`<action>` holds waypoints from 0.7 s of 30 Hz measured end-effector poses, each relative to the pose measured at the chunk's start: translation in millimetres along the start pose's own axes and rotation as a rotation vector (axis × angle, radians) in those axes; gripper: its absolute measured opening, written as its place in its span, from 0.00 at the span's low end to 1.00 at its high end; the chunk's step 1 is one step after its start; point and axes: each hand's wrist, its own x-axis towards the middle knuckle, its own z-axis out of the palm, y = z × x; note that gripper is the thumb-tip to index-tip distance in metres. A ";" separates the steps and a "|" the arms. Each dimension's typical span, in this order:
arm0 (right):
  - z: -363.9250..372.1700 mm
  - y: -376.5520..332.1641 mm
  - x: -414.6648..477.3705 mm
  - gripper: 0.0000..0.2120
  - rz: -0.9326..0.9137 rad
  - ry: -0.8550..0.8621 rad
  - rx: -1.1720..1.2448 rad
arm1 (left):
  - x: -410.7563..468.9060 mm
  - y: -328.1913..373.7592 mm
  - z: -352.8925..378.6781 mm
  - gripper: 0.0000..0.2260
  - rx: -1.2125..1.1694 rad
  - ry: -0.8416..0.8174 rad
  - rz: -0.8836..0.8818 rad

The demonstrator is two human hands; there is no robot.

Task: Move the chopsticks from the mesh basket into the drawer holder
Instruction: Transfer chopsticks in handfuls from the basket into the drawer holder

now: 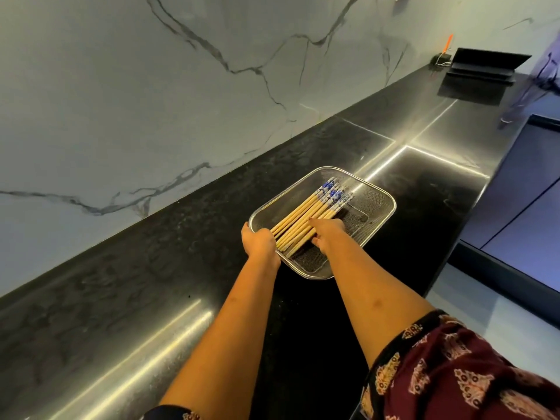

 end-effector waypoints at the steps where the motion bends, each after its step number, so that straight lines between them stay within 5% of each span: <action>1: 0.6 -1.6 -0.2 0.21 0.016 -0.009 0.011 | -1.4 -0.5 0.1 0.23 0.000 0.003 0.000; 21: -10.6 -0.5 11.2 0.13 0.067 -0.026 0.187 | -0.8 2.3 -0.3 0.25 0.038 0.000 -0.007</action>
